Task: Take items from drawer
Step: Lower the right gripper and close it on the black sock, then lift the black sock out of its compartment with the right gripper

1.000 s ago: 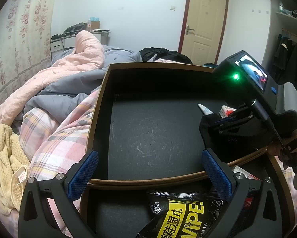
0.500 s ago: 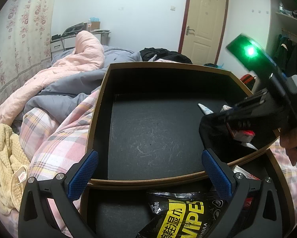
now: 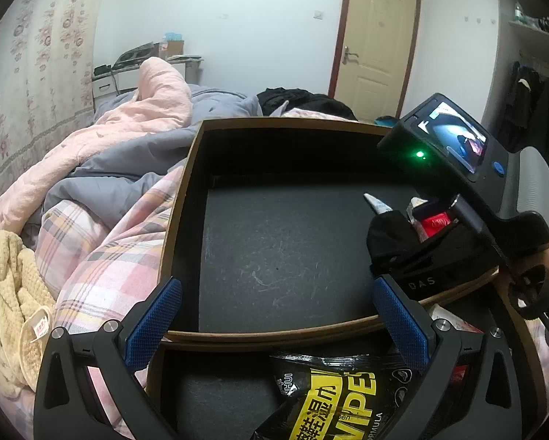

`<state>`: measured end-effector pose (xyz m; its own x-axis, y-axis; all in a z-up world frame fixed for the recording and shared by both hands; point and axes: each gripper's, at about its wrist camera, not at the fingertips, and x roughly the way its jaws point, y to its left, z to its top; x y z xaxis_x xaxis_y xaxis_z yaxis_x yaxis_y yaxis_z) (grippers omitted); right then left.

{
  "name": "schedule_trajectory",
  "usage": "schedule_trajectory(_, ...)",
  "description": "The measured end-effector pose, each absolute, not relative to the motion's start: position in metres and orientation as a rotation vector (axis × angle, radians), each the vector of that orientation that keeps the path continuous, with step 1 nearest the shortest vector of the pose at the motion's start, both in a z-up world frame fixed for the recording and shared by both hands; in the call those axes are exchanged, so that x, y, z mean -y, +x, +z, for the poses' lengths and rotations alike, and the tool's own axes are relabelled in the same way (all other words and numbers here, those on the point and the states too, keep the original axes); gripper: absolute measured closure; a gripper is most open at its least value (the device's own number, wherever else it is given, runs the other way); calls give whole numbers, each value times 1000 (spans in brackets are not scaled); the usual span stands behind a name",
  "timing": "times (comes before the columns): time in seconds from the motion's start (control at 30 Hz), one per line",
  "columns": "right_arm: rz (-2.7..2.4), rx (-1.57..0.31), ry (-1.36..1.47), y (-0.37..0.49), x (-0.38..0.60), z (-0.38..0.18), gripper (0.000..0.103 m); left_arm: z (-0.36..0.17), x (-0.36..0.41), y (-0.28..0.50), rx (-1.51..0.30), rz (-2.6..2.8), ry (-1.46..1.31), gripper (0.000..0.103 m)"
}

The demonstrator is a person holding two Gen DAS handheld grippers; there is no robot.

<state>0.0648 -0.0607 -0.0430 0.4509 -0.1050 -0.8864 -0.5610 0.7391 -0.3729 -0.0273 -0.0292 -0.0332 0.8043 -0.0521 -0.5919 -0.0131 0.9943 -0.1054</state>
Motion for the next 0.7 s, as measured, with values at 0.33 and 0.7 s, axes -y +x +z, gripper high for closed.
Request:
schedule_trajectory(0.33,357,-1103,-515,73,88,-35,87,-33,29,-28,-633,-20,-107,0)
schedule_trajectory(0.7,465,-943,-130,57,141,15,96,-32,30,-28,-629,-20,-106,0)
